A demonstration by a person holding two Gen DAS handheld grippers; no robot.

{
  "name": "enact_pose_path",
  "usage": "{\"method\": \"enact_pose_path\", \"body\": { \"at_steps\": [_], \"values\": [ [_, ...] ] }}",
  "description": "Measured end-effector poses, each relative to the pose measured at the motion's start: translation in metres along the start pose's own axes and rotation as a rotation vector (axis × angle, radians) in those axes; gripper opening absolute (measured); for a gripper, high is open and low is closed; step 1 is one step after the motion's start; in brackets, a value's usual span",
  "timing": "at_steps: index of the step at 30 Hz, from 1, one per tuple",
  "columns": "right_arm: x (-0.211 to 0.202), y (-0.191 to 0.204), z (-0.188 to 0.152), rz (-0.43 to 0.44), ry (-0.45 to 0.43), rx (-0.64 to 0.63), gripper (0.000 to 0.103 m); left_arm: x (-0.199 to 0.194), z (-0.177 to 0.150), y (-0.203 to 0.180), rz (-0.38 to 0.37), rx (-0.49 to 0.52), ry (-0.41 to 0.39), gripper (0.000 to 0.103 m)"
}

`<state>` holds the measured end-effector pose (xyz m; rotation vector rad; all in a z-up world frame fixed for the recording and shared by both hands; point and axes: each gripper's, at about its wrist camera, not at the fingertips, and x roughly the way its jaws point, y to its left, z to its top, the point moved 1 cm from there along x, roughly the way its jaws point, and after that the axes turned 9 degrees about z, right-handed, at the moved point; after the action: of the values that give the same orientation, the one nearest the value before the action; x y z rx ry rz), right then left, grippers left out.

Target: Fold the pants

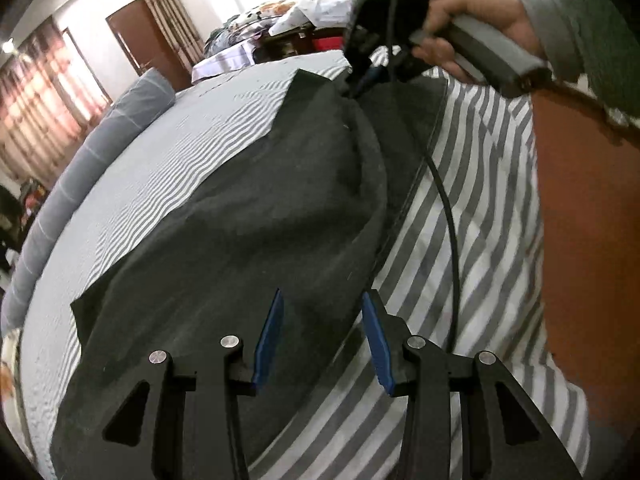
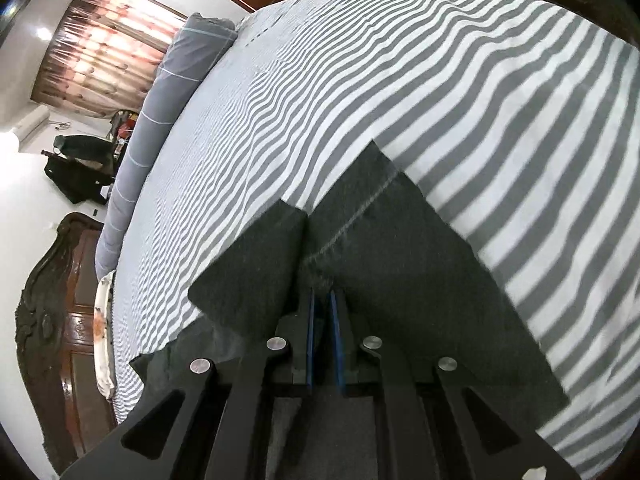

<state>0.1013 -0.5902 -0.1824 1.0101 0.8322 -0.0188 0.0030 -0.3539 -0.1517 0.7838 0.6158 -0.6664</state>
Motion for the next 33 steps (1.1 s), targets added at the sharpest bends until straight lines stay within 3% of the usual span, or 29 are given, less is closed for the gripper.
{"method": "enact_pose_path", "body": {
  "at_steps": [5, 10, 12, 24, 33],
  "values": [
    [0.005, -0.005, 0.011, 0.034, -0.015, 0.009, 0.01, 0.025, 0.012, -0.009, 0.012, 0.001, 0.034, 0.041],
    [0.009, -0.003, 0.015, 0.058, -0.015, 0.002, 0.007, 0.031, 0.022, -0.005, -0.043, -0.03, 0.04, 0.012],
    [0.007, 0.003, 0.015, 0.053, -0.015, -0.028, 0.004, 0.031, 0.025, -0.002, -0.052, -0.032, 0.043, 0.01],
    [-0.054, 0.023, 0.008, 0.039, -0.14, -0.102, 0.002, 0.02, 0.033, 0.007, -0.081, -0.069, 0.032, 0.008],
    [-0.097, -0.027, -0.027, -0.117, -0.172, -0.043, 0.001, 0.011, 0.034, -0.005, -0.128, -0.005, 0.012, 0.008]
  ]
}}
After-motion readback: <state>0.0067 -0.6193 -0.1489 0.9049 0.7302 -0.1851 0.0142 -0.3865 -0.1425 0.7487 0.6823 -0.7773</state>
